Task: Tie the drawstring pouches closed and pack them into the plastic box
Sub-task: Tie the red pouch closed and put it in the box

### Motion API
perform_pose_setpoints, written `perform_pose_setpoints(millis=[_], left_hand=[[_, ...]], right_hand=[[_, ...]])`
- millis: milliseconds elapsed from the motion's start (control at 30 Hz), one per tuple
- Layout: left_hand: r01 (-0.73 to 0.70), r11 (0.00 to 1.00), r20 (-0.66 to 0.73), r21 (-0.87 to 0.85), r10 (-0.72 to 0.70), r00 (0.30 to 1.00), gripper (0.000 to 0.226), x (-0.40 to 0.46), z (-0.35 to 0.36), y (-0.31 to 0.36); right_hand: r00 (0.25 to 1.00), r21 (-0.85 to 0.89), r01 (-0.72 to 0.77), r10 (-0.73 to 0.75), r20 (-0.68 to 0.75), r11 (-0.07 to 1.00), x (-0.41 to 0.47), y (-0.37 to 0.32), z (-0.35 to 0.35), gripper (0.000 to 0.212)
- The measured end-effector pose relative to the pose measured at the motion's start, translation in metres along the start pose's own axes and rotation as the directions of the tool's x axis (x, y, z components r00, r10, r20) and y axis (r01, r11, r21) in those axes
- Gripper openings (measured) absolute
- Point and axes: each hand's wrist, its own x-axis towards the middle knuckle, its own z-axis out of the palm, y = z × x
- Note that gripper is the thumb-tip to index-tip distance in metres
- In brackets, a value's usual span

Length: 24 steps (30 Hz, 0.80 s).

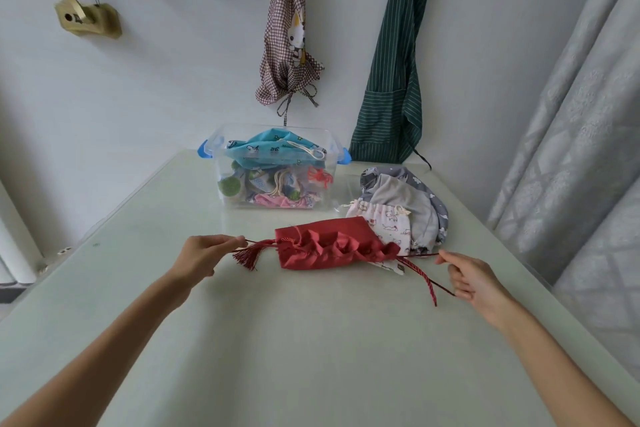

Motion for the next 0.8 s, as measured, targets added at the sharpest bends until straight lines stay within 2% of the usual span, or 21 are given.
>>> perform_pose_setpoints(millis=[100, 200, 300, 467, 667, 733, 800], left_hand=[[-0.060, 0.990, -0.131, 0.128, 0.076, 0.988, 0.016, 0.005, -0.004, -0.008], [-0.008, 0.964, -0.319, 0.264, 0.095, 0.943, 0.021, 0.011, -0.022, -0.021], [0.058, 0.940, -0.425, 0.335, 0.096, 0.900, 0.023, 0.011, -0.047, -0.032], [0.131, 0.884, -0.415, 0.449, 0.076, 0.906, 0.024, 0.004, -0.056, -0.048], [0.145, 0.770, -0.306, 0.621, 0.069, 0.950, 0.027, 0.007, -0.057, -0.036], [0.159, 0.714, -0.321, 0.682, 0.097, 0.942, 0.034, 0.006, -0.059, -0.029], [0.109, 0.703, -0.320, 0.703, 0.175, 0.931, 0.038, 0.004, -0.055, -0.020]], right_hand=[[0.993, -0.125, 0.050, -0.063, -0.100, 0.991, 0.004, 0.003, -0.009, 0.023], [0.975, -0.197, 0.075, -0.114, -0.193, 0.978, 0.009, 0.000, -0.019, 0.024], [0.960, -0.200, 0.059, -0.110, -0.256, 0.978, 0.014, -0.002, -0.029, 0.023], [0.954, -0.315, 0.031, -0.122, -0.273, 0.949, 0.018, 0.008, -0.010, 0.029], [0.966, -0.441, 0.023, -0.134, -0.222, 0.897, 0.012, 0.007, -0.001, 0.022], [0.965, -0.571, -0.004, -0.147, -0.218, 0.821, 0.009, 0.002, -0.004, 0.020], [0.944, -0.722, -0.001, -0.238, -0.229, 0.692, 0.004, -0.004, -0.002, 0.027]])
